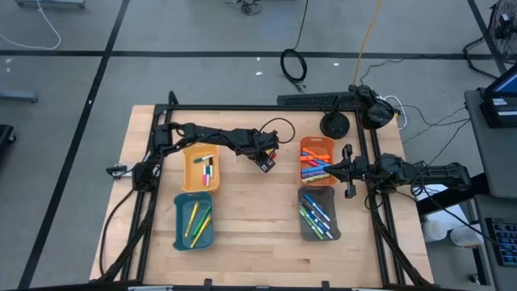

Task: Pick & Place Markers
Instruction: Put the black mini marker into the yellow bin

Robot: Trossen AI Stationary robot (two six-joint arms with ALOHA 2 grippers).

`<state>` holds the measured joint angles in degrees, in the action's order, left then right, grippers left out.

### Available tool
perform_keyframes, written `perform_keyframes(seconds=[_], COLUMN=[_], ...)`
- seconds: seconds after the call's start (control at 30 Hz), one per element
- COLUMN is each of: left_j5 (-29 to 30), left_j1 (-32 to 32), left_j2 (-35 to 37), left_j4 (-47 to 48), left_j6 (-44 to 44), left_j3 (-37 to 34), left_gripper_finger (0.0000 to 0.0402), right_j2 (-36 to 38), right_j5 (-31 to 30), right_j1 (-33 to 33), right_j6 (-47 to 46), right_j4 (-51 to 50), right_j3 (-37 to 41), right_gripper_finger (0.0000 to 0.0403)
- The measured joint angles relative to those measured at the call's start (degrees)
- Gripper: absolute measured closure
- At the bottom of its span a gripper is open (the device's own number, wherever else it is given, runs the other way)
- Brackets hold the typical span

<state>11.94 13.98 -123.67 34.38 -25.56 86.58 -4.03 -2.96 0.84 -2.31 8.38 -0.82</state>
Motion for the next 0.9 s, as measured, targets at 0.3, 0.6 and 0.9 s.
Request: perform_keyframes(seconds=[0.3, 0.6, 0.9], left_j5=[0.2, 1.6, 3.2], left_j1=[0.1, 0.1, 0.1], left_j2=[-0.1, -0.2, -0.2], left_j4=[-1.7, -3.4, -3.4], left_j6=[0.9, 0.9, -0.5], left_j3=[0.0, 0.0, 0.0], left_gripper_finger=[0.0245, 0.0245, 0.0245], right_j2=[0.0, 0.0, 0.0], right_j5=[0.0, 0.0, 0.0], right_j1=[0.0, 0.0, 0.0], right_j6=[0.0, 0.0, 0.0], right_j4=[0.0, 0.0, 0.0], right_j3=[0.0, 0.0, 0.0], right_gripper_finger=[0.0399, 0.0399, 0.0399])
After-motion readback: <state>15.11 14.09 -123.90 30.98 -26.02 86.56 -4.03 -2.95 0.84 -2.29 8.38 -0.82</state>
